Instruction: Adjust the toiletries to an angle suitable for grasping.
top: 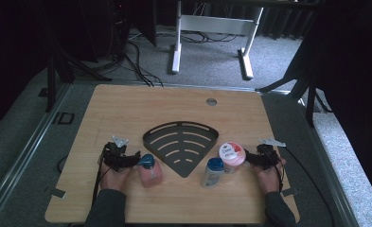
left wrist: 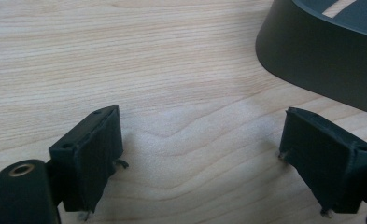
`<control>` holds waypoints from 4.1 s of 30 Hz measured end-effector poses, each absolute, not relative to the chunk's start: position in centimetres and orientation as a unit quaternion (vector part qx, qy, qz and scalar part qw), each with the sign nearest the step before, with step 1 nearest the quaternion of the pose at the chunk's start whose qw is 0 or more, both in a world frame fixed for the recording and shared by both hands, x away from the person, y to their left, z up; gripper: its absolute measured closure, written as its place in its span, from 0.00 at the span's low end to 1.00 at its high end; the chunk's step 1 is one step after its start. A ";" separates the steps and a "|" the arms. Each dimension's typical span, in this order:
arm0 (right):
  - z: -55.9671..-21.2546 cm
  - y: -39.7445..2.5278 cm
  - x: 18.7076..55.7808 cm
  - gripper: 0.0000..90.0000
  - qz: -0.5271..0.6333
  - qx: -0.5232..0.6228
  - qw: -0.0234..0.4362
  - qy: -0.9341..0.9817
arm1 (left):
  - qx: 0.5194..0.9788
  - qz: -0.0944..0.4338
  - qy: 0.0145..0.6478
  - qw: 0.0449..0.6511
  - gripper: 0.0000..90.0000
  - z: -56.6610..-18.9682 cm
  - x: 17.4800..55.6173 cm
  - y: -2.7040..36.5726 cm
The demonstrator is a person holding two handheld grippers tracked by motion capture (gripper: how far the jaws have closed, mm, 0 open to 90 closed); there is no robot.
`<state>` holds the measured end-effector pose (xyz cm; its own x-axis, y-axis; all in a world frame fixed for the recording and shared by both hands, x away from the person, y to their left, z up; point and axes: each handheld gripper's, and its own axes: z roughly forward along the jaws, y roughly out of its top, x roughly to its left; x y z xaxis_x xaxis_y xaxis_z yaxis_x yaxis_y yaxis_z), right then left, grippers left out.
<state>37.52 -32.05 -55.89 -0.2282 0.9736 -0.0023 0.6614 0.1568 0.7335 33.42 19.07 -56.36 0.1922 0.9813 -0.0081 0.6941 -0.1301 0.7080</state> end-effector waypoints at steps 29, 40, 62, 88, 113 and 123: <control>-55.9 -32.1 37.5 0.26 0.313 0.568 0.249 0.719 | 0.752 0.187 0.532 0.340 1.00 -54.1 30.5 18.8; -55.9 -32.1 37.5 0.26 0.314 0.567 0.248 0.720 | 0.757 0.187 0.515 0.356 1.00 -53.3 28.2 18.1; -55.9 -32.1 37.5 0.26 0.314 0.565 0.247 0.721 | 0.766 0.183 0.502 0.358 1.00 -53.1 25.1 17.6; -55.9 -32.1 37.3 0.28 0.317 0.561 0.246 0.725 | 0.777 0.168 0.489 0.359 1.00 -53.5 22.8 17.1; -51.2 -32.5 28.5 0.75 0.415 0.433 0.161 0.784 | 0.781 0.157 0.489 0.357 1.00 -53.8 22.9 16.8; -51.1 -28.2 27.8 1.00 0.418 0.338 0.115 0.835 | 0.783 0.152 0.486 0.357 1.00 -53.8 22.9 16.6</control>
<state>27.84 -28.23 -51.10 -0.7450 0.6607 0.0916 0.4690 0.4212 0.7763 22.94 16.60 -53.81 0.4823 0.8691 -0.1097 0.6526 -0.2729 0.7069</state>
